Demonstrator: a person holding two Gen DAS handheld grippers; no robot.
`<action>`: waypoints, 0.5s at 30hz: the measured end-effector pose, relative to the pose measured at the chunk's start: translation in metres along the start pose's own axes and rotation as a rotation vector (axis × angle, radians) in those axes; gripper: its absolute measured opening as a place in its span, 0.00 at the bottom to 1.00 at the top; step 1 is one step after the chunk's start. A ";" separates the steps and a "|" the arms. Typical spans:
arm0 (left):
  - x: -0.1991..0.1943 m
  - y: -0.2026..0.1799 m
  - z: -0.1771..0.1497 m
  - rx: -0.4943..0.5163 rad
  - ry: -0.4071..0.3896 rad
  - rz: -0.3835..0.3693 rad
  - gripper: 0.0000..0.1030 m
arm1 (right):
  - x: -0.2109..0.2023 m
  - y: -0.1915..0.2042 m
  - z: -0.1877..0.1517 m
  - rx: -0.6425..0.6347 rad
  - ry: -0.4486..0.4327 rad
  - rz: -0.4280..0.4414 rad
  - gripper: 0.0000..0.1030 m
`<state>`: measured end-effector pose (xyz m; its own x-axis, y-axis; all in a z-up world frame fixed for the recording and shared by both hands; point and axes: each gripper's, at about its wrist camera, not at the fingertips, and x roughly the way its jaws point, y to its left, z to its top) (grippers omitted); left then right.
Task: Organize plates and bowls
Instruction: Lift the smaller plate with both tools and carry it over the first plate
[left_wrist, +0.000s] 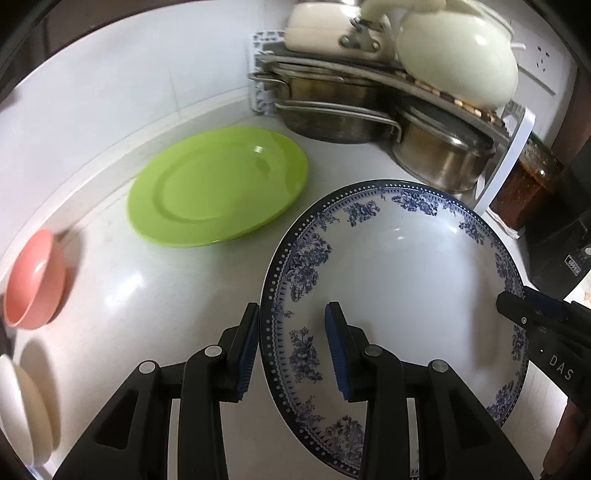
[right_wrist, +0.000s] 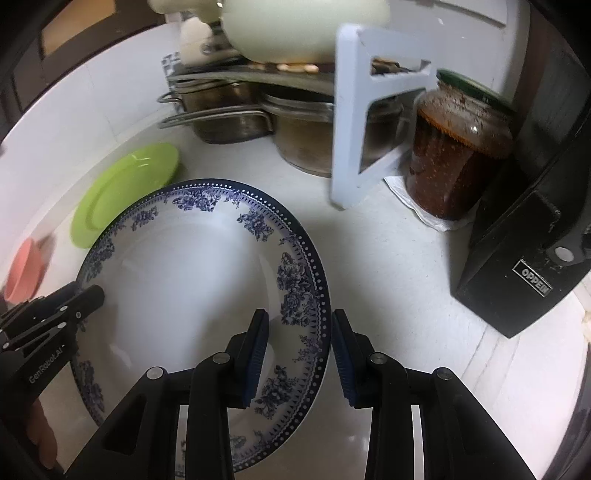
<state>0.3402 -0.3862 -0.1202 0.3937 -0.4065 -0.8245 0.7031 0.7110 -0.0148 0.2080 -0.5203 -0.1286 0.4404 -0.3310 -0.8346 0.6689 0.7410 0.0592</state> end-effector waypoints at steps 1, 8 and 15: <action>-0.004 0.002 -0.002 -0.004 -0.005 0.005 0.35 | -0.005 0.003 -0.001 -0.006 -0.003 0.005 0.35; -0.044 0.027 -0.016 -0.048 -0.047 0.041 0.35 | -0.037 0.028 -0.008 -0.048 -0.033 0.039 0.35; -0.080 0.056 -0.034 -0.104 -0.080 0.075 0.34 | -0.062 0.056 -0.017 -0.100 -0.057 0.071 0.35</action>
<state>0.3283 -0.2940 -0.0747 0.4919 -0.3917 -0.7776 0.6066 0.7948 -0.0167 0.2075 -0.4485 -0.0831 0.5200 -0.3061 -0.7974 0.5728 0.8175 0.0596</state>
